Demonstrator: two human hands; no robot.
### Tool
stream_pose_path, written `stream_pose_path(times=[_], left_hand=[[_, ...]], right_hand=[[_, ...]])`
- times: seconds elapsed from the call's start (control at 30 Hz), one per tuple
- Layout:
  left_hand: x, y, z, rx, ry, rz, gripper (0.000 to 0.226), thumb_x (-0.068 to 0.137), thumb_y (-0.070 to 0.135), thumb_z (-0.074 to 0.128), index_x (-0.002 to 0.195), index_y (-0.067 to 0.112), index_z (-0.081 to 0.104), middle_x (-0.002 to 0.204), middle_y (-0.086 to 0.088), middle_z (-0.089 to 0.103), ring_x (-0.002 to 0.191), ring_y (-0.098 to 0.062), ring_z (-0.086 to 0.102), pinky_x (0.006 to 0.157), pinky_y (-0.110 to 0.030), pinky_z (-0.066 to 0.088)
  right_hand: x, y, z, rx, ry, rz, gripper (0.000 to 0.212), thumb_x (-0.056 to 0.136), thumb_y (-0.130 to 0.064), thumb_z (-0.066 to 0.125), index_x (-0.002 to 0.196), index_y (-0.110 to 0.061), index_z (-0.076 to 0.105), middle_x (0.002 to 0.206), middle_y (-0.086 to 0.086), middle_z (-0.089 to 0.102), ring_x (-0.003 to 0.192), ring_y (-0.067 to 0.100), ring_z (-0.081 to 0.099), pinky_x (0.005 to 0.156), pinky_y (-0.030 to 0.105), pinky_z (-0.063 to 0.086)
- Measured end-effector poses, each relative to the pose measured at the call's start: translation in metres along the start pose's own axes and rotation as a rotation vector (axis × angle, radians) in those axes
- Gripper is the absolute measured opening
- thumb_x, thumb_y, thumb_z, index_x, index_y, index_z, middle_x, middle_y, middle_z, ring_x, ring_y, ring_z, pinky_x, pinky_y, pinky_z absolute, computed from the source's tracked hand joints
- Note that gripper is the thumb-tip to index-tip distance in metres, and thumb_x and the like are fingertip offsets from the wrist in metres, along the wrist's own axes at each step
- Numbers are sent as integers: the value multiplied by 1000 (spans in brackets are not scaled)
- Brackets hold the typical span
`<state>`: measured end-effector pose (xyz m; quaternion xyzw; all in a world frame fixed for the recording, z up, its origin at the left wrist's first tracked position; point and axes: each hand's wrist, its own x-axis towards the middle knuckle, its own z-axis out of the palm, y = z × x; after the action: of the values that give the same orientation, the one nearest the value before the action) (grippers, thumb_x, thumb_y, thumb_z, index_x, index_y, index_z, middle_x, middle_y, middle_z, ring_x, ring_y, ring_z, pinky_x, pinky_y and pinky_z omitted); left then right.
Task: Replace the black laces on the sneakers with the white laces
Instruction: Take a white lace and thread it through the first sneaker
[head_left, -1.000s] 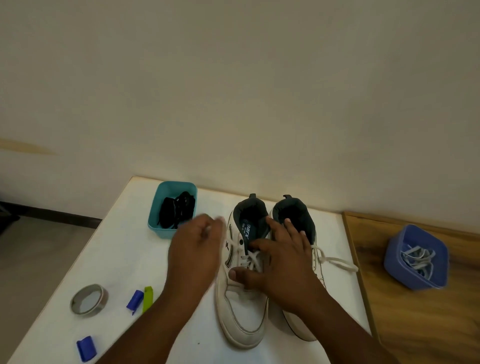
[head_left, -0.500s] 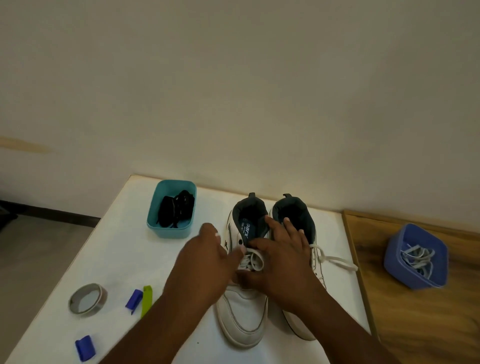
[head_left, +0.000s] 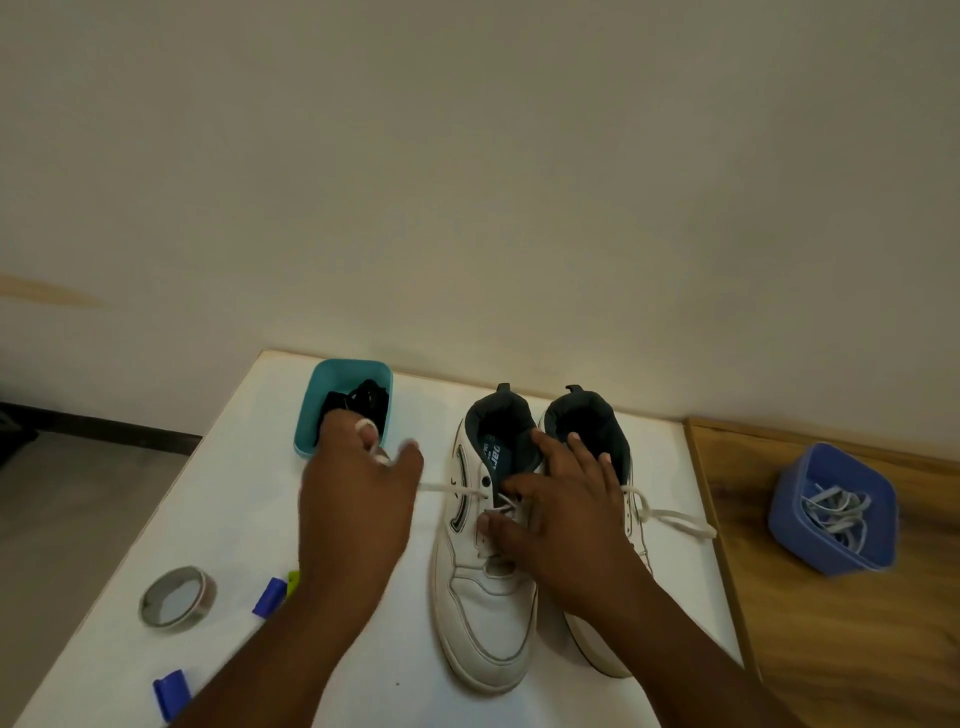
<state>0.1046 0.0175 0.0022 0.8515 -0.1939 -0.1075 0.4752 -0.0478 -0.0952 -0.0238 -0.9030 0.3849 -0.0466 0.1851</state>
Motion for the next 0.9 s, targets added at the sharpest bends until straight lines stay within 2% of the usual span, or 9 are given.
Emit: stream_pose_path(times=[0.1,0.17,0.27,0.37,0.43,0.5,0.6,0.73,0.9], left_hand=[[-5,-12,9,210,-261,17,51,86,35,76,118,12,43,122,-10,65,108,-26,65,83,-30,49],[-9,-12,13,263,-356,10,61,83,51,74,120,14,42,130,-8,62,114,-23,63,87,-30,48],[-14,-13,14,386,-481,62,65,79,77,55,111,21,45,120,0,64,105,-18,63,78,-27,45],[-19,-12,15,429,-592,84,69,74,91,26,92,27,45,97,5,65,90,-14,62,70,-28,42],[-22,-12,20,379,-633,89,73,71,95,22,82,27,47,81,9,60,78,-9,58,70,-28,43],[-22,-14,24,354,-648,150,57,84,83,36,77,29,50,75,10,59,73,-6,57,66,-25,40],[-15,-16,22,345,-565,239,37,102,52,39,75,29,51,73,6,58,74,-10,58,64,-25,40],[-12,-11,15,283,-413,277,39,102,40,43,65,30,43,63,5,50,63,-11,52,58,-24,34],[-14,-12,16,254,-414,186,38,99,36,51,63,24,44,61,2,48,59,-13,48,56,-25,36]], right_hand=[[2,-2,1,11,26,3,53,77,-76,47,115,-47,69,166,-12,21,156,22,0,122,42,-14],[2,-3,3,-5,50,-2,63,72,-80,37,115,-48,69,166,-11,23,156,23,2,121,41,-14],[1,-2,6,2,77,-27,63,68,-75,37,113,-46,71,164,-6,30,156,26,8,121,40,-12],[0,-2,6,14,83,-38,59,67,-70,40,111,-45,72,163,-5,33,156,28,10,121,42,-10],[-1,-3,7,11,88,-35,52,70,-67,45,108,-44,72,163,-5,33,156,28,10,121,41,-11],[0,-2,8,-5,93,-40,43,73,-62,55,107,-43,72,163,-4,33,156,28,9,121,42,-10],[1,0,7,-19,71,-42,50,74,-75,53,113,-48,69,165,-9,26,157,26,4,122,44,-12],[3,-2,6,-63,23,-25,51,79,-79,57,122,-53,64,167,-12,19,157,22,-3,122,45,-16],[1,-4,-1,11,5,-12,55,83,-70,64,135,-53,55,168,-11,18,157,20,-2,123,45,-15]])
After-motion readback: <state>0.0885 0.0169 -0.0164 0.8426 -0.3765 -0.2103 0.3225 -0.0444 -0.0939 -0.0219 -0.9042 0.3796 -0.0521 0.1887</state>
